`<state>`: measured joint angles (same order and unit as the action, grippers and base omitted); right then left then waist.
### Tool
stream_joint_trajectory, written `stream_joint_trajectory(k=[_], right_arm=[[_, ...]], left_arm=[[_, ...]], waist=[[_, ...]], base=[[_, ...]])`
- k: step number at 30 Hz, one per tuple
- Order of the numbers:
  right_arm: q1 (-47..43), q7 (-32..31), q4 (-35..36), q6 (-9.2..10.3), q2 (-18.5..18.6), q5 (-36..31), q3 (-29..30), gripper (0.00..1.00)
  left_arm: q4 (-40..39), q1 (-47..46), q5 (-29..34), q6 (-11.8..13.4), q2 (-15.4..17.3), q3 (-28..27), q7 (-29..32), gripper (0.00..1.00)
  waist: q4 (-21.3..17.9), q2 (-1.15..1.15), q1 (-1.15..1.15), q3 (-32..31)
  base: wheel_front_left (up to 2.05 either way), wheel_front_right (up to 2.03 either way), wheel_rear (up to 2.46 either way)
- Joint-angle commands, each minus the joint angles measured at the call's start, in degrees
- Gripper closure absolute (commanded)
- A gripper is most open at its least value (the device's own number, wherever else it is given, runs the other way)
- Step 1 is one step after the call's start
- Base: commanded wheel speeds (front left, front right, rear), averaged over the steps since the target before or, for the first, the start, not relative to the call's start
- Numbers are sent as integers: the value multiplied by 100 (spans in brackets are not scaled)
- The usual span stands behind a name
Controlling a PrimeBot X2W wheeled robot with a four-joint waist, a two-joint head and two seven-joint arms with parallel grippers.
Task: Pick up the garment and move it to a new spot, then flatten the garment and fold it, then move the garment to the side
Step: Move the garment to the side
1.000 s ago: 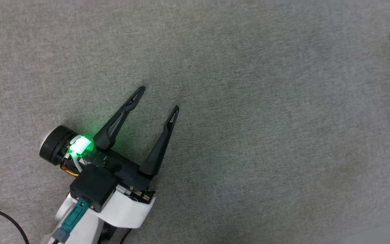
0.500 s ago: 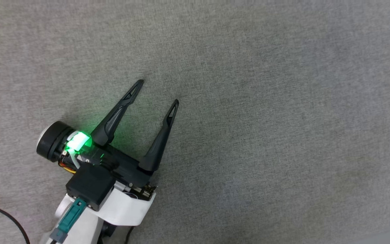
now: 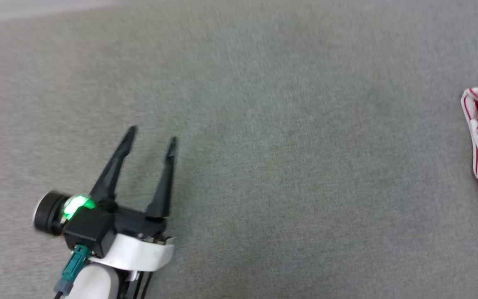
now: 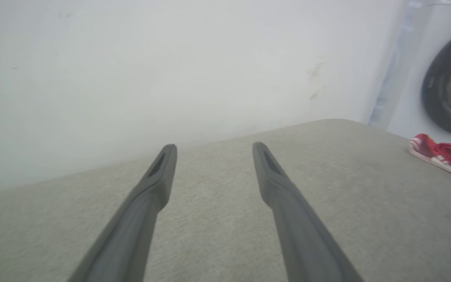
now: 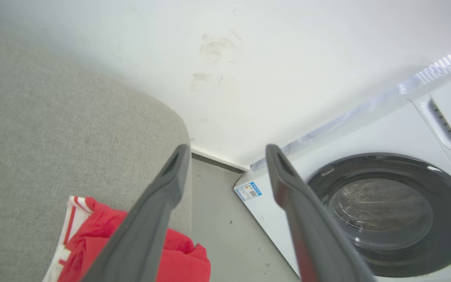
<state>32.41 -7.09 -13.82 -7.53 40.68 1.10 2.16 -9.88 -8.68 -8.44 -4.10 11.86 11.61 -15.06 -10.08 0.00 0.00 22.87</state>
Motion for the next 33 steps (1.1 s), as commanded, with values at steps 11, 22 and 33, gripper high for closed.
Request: stream_joint_trajectory(k=[11, 22, 33], right_arm=[[-2120, 814, 1790, 8, -2220, 298, 589, 0], [-3518, 1765, 1730, 9, -3274, 540, 280, 0], [-3624, 2100, 1342, 7, -3493, 648, 209, 0]], left_arm=[[717, 827, 57, 547, -137, -299, -14, 0], [889, 1235, -31, 234, -276, -324, -13, 0], [940, 1400, 102, 124, -564, -637, -13, 0]], waist=[[832, 0, 0, -1598], [1136, 0, 0, -1987], [1230, 0, 0, -2078]], base=[[0, 0, 0], [0, 0, 0], [0, 0, 0]])
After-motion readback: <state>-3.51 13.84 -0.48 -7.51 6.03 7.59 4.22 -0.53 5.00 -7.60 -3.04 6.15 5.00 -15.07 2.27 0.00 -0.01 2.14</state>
